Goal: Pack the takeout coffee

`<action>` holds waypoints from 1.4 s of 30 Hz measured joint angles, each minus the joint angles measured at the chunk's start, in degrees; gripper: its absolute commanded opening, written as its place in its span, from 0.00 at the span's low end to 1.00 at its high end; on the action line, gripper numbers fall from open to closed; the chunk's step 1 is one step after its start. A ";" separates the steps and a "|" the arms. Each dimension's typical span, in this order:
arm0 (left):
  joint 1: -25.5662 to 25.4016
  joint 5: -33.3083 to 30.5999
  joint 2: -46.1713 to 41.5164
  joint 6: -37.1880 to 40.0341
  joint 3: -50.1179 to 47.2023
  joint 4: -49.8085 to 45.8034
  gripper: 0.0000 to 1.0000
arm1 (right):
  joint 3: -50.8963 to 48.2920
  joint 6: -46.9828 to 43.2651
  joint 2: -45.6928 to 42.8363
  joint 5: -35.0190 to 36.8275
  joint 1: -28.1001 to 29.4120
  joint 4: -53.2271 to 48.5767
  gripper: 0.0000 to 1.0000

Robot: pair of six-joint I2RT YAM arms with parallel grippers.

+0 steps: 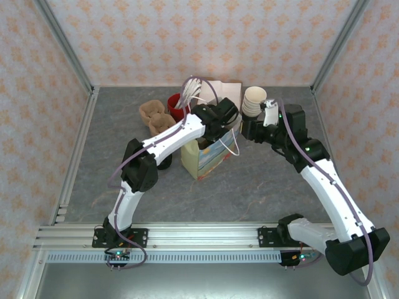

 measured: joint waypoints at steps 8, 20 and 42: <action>0.00 -0.02 1.09 -0.02 1.09 -0.37 0.56 | -0.46 1.07 -0.42 0.00 0.00 -0.31 0.43; 0.26 0.15 1.73 -0.17 1.79 -0.33 0.56 | -0.48 1.68 -1.40 -0.04 0.00 -1.33 0.43; 0.72 2.95 3.89 -0.17 10.19 -5.33 0.90 | -0.28 4.44 0.74 -0.09 0.00 0.02 0.48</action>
